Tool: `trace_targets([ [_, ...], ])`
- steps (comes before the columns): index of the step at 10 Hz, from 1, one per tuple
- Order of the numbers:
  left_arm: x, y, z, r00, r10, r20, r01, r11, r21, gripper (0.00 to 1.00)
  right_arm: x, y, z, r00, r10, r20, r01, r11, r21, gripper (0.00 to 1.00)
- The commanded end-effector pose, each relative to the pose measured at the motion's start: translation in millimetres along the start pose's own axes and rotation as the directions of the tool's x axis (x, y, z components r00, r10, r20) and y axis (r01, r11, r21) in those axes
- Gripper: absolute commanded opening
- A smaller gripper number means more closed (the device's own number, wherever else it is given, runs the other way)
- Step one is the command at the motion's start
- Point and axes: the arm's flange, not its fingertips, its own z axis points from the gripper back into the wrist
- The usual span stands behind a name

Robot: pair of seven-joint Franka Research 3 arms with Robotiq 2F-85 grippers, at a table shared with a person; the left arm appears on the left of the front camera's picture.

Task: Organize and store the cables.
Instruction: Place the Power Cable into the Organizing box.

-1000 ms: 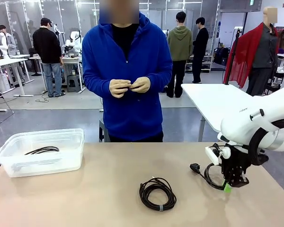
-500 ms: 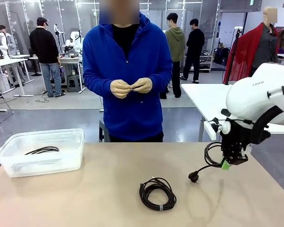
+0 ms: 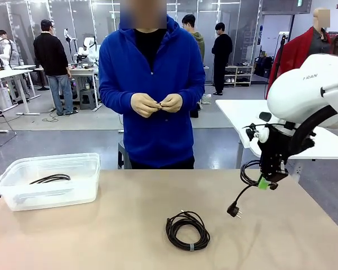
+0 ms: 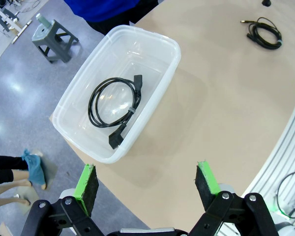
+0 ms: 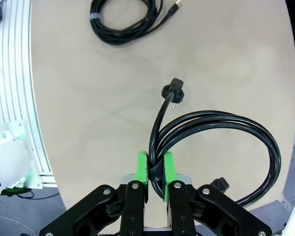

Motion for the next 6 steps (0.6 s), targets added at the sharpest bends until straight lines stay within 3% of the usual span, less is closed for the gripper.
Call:
trace_targets([
  [1, 1, -2, 1, 1.0, 0.01, -0.01, -0.01, 1.0, 0.013, 1.0, 22, 1, 19, 0.998, -0.06, 0.002, 0.06, 0.998, 0.0, 0.0],
  [3, 1, -2, 1, 1.0, 0.01, -0.01, -0.01, 1.0, 0.013, 1.0, 47, 5, 39, 0.995, -0.049, 0.081, 0.05, 0.999, -0.005, 0.0],
  [6, 1, -2, 1, 1.0, 0.01, -0.01, -0.01, 1.0, 0.013, 1.0, 99, 14, 48, 0.995, 0.016, 0.097, -0.014, 1.0, -0.024, 0.0],
])
